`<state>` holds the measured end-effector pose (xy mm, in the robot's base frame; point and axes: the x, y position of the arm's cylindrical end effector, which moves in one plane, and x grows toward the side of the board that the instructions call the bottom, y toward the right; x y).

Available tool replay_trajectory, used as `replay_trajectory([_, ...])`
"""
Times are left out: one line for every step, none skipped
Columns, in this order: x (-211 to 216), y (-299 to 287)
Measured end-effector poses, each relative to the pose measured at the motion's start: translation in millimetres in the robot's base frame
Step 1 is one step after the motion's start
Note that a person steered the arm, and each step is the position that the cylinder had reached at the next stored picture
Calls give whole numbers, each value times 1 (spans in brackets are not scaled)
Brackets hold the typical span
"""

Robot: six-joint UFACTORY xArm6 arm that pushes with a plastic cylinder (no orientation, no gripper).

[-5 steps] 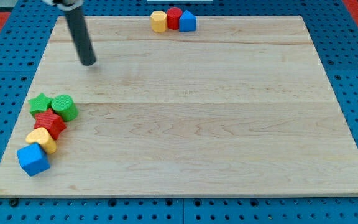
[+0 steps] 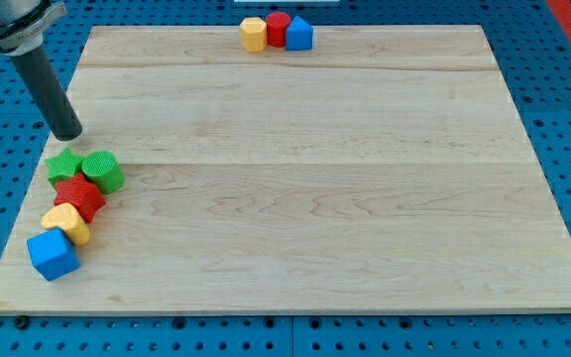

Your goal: Move the group of blocks

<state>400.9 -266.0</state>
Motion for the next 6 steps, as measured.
replay_trajectory([21,-9])
replay_trajectory([44,-11])
replay_trajectory([52,-10])
replay_trajectory([52,23])
replay_trajectory([52,40])
replay_trajectory([55,19])
